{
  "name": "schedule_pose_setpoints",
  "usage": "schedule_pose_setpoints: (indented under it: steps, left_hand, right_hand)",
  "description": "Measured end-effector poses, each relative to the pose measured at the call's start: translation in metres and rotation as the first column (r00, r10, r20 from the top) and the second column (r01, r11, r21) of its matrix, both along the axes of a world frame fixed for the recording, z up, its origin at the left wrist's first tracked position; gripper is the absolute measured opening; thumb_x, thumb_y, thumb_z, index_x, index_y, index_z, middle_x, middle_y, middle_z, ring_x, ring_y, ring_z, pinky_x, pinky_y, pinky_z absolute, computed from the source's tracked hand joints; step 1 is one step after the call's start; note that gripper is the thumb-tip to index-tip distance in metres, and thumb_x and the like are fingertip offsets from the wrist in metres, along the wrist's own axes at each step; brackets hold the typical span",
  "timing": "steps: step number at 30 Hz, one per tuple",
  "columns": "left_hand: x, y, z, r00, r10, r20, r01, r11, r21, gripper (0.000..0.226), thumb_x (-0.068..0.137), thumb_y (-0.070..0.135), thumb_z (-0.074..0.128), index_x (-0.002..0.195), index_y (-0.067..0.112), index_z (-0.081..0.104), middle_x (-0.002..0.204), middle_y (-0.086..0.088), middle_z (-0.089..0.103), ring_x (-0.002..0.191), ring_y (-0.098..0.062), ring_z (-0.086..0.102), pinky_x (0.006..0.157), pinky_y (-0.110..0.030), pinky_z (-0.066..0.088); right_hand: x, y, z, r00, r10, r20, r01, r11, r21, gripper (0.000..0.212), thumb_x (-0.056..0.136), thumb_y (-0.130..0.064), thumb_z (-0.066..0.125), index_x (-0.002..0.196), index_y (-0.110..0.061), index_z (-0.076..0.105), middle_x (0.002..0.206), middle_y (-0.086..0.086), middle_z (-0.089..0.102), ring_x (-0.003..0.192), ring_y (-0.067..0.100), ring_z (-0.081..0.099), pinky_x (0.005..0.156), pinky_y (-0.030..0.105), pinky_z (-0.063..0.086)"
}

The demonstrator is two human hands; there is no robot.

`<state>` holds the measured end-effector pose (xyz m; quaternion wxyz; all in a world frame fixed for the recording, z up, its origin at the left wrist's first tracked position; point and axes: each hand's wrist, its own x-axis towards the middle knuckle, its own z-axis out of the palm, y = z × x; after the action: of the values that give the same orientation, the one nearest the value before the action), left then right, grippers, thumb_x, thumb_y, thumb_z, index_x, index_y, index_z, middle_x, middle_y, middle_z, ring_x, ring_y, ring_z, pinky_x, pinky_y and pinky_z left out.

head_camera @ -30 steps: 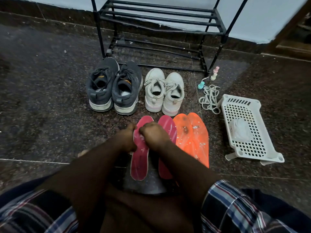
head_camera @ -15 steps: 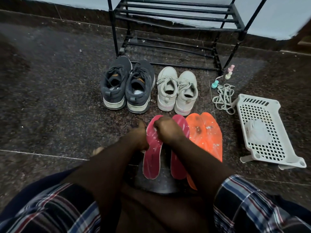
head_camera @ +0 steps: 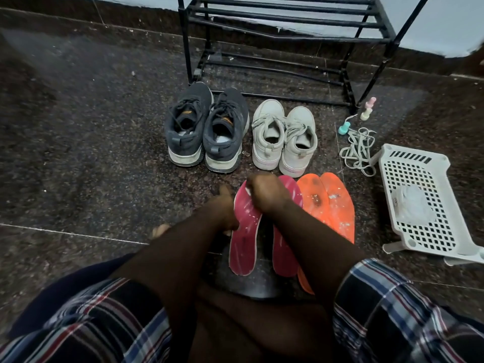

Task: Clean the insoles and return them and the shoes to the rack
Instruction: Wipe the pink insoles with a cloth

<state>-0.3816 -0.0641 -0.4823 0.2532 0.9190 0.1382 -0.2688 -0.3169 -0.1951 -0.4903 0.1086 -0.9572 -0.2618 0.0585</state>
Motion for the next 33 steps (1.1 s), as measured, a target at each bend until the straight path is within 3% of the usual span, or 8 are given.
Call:
schedule_pose_setpoints:
  steps: [2,5,8,11,15,23,29,33]
  left_hand:
    - [0.001,0.002,-0.001,0.999,0.03,-0.021,-0.031,0.999,-0.036,0.091,0.076,0.009,0.081,0.139,0.003,0.016,0.118,-0.021,0.065,0.102,-0.035,0.068,0.07,-0.036,0.055]
    - [0.003,0.004,-0.002,0.999,0.039,-0.003,-0.039,0.998,-0.053,0.084,0.07,0.009,0.086,0.126,0.004,0.023,0.111,-0.024,0.067,0.096,-0.038,0.07,0.068,-0.04,0.057]
    - [0.001,0.004,-0.002,1.0,0.008,0.03,-0.007,1.0,-0.026,0.087,0.069,0.014,0.087,0.127,0.003,0.024,0.114,-0.023,0.066,0.104,-0.038,0.067,0.072,-0.038,0.052]
    - [-0.001,0.005,-0.002,0.999,-0.02,0.04,0.022,0.999,-0.04,0.086,0.066,0.015,0.088,0.125,0.011,0.025,0.113,-0.02,0.066,0.104,-0.037,0.065,0.081,-0.041,0.054]
    - [0.0,0.007,-0.003,0.993,-0.097,0.068,0.101,0.993,-0.054,0.082,0.064,0.014,0.087,0.123,0.024,0.031,0.107,-0.013,0.068,0.097,-0.033,0.067,0.081,-0.04,0.055]
    - [0.007,0.012,-0.008,0.979,-0.188,0.075,0.188,0.982,0.012,0.093,0.064,0.021,0.087,0.141,0.035,0.038,0.125,-0.005,0.065,0.106,-0.027,0.065,0.087,-0.036,0.054]
    - [0.007,0.012,-0.01,0.976,-0.203,0.076,0.202,0.979,0.032,0.093,0.062,0.024,0.088,0.14,0.036,0.039,0.122,-0.005,0.068,0.107,-0.028,0.066,0.09,-0.039,0.055]
    - [0.007,0.011,-0.012,0.979,-0.197,0.057,0.195,0.98,0.034,0.099,0.062,0.026,0.089,0.144,0.038,0.034,0.126,-0.005,0.065,0.108,-0.028,0.065,0.093,-0.041,0.054]
  right_hand:
    - [-0.002,0.004,0.004,0.998,-0.015,-0.063,0.016,1.0,0.022,0.02,0.085,-0.006,0.057,0.101,-0.011,0.069,0.099,0.013,0.069,0.092,0.029,0.065,0.078,0.033,0.052]
    - [-0.021,0.011,0.007,0.97,0.148,-0.195,-0.146,0.989,0.021,0.024,0.082,-0.009,0.061,0.105,-0.012,0.07,0.099,0.014,0.069,0.092,0.029,0.065,0.07,0.027,0.042]
    - [-0.022,0.008,0.006,0.965,0.23,-0.123,-0.237,0.97,-0.049,0.021,0.079,-0.008,0.062,0.098,-0.007,0.07,0.092,0.016,0.066,0.088,0.031,0.062,0.067,0.03,0.036]
    - [-0.002,-0.002,0.006,0.996,0.078,-0.034,-0.081,0.995,-0.062,0.019,0.078,-0.006,0.061,0.095,-0.007,0.07,0.096,0.015,0.066,0.092,0.033,0.063,0.077,0.034,0.047]
    - [0.011,-0.011,0.014,0.99,-0.111,-0.087,0.117,0.991,0.071,0.023,0.083,-0.014,0.061,0.102,-0.012,0.074,0.104,0.011,0.072,0.098,0.03,0.065,0.083,0.033,0.05]
    - [-0.006,-0.012,0.006,0.998,-0.015,-0.057,0.012,0.998,-0.066,0.03,0.08,-0.008,0.062,0.107,-0.015,0.072,0.102,0.009,0.071,0.095,0.026,0.066,0.079,0.03,0.047]
    - [-0.031,-0.009,0.0,0.963,0.259,-0.08,-0.264,0.962,-0.063,0.015,0.077,-0.008,0.066,0.09,-0.007,0.072,0.087,0.013,0.067,0.084,0.03,0.062,0.076,0.035,0.045]
    - [-0.006,-0.019,0.005,0.993,0.111,0.035,-0.106,0.988,-0.114,0.014,0.082,-0.01,0.06,0.093,-0.008,0.07,0.091,0.013,0.064,0.087,0.03,0.061,0.072,0.031,0.042]
